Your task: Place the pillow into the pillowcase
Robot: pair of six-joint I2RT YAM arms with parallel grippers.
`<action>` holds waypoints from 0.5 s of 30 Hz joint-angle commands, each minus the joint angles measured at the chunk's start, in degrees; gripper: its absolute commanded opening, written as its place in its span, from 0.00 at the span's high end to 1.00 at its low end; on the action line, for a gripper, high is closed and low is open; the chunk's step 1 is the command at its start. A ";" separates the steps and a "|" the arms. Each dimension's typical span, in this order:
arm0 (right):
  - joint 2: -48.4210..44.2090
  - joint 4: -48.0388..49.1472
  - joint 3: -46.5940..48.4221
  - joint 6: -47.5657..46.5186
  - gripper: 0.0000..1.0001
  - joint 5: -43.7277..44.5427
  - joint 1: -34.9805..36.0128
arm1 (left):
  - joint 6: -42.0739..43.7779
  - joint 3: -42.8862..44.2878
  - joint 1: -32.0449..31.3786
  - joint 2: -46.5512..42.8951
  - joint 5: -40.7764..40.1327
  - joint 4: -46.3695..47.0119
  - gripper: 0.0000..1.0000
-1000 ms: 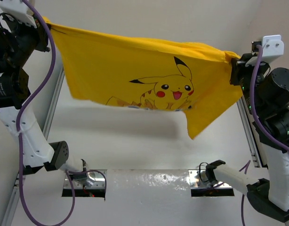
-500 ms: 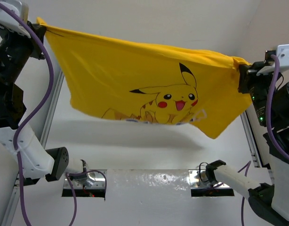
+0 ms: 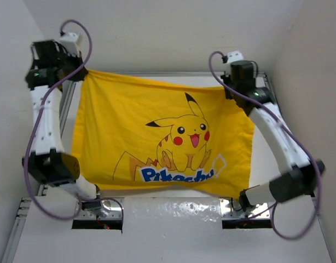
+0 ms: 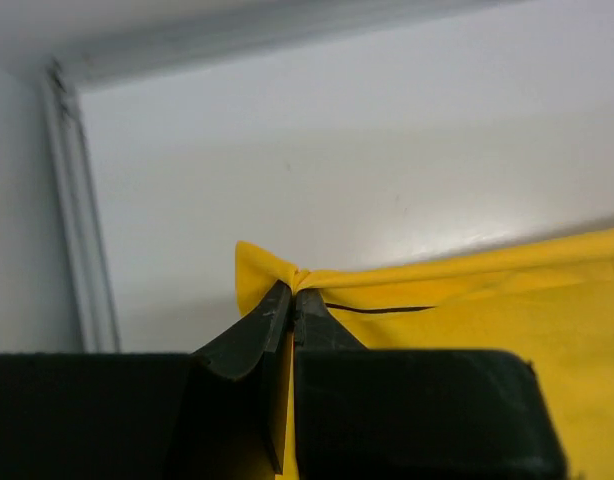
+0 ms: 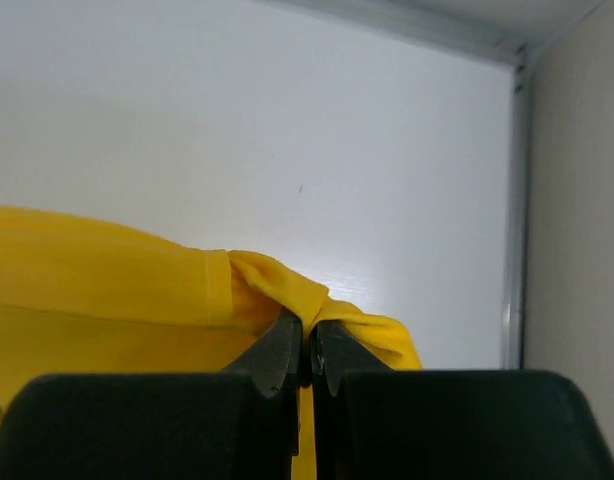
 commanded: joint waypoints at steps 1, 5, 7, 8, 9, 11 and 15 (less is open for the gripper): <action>15.81 9.90 4.80 3.07 0.97 0.90 -3.19 | -1.78 -9.58 1.26 5.82 -5.08 15.56 1.00; 45.47 2.23 38.05 9.65 0.28 8.80 -6.43 | -8.01 -6.56 1.26 22.32 -18.21 23.07 0.88; 56.71 -2.11 58.84 13.25 0.15 17.81 -7.67 | -14.16 8.79 2.31 36.73 -24.49 16.00 0.70; 62.07 -2.65 62.97 13.70 0.09 19.09 -8.20 | -15.49 15.99 2.84 41.82 -26.17 12.12 0.57; 61.95 -2.48 62.92 13.79 0.07 19.28 -8.29 | -17.94 30.33 3.89 50.14 -26.27 4.85 0.49; 56.19 7.29 51.48 11.78 0.06 17.27 -8.38 | -17.44 32.70 4.16 51.72 -26.10 4.33 0.33; 34.89 19.41 20.70 12.03 0.10 8.75 -9.17 | -16.82 14.41 4.25 37.26 -22.42 13.82 0.25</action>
